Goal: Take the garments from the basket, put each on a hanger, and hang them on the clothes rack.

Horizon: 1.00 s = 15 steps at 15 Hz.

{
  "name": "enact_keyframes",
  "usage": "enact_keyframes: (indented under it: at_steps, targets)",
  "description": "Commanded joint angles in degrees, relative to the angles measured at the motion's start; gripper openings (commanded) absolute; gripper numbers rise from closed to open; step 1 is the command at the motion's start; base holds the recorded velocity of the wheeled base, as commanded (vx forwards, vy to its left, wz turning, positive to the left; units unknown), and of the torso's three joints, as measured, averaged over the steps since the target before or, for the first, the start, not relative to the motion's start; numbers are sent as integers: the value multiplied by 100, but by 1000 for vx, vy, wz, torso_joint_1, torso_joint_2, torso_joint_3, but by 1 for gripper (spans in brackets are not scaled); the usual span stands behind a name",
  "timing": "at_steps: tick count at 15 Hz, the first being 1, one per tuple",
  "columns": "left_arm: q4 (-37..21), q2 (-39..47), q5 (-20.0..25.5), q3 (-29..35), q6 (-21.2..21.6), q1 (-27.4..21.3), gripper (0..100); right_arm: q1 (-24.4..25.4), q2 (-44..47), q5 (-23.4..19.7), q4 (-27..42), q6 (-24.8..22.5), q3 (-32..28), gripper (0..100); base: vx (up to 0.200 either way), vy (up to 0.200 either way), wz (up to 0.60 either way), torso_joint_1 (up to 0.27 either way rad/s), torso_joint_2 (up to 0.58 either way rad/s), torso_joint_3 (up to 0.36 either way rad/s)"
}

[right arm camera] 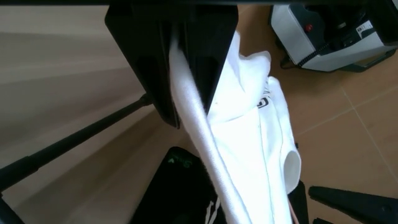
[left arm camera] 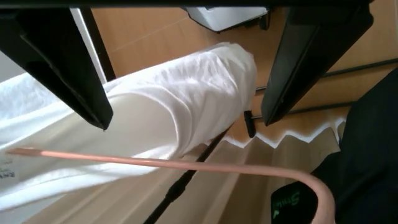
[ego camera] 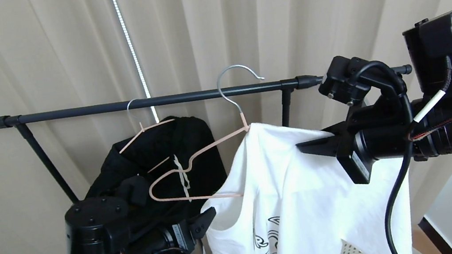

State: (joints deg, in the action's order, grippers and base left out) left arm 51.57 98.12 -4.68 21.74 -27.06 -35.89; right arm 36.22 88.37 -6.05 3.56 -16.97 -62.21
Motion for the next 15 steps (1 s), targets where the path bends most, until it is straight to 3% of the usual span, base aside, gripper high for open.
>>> enact_keyframes:
  at_steps: [1,3,4,9,13,14,15]
  targets:
    - [73,330,-15,-29,-1,-85,100,8,-48,-2,-4,18,-28,0,0,0,0,0,0,0]
    - [64,330,-24,-73,8,-155,100,8,-83,-2,-84,80,-2,0,0,0,0,0,0,0]
    - [64,348,-15,-82,17,-155,0,8,-92,-2,-110,106,25,0,0,0,0,0,0,0]
    - [64,339,-24,-73,34,-138,0,-124,-241,-2,-119,115,244,0,0,0,0,0,0,0]
    - [64,155,-235,-20,61,108,0,-291,-619,-19,-127,124,895,0,0,0,0,0,0,0]
    - [64,119,-235,-3,140,179,0,-405,-742,-55,-163,141,1044,0,0,0,0,0,0,0]
    - [64,102,-235,-29,491,275,0,-493,-874,-222,-497,159,1361,0,0,0,0,0,0,0]
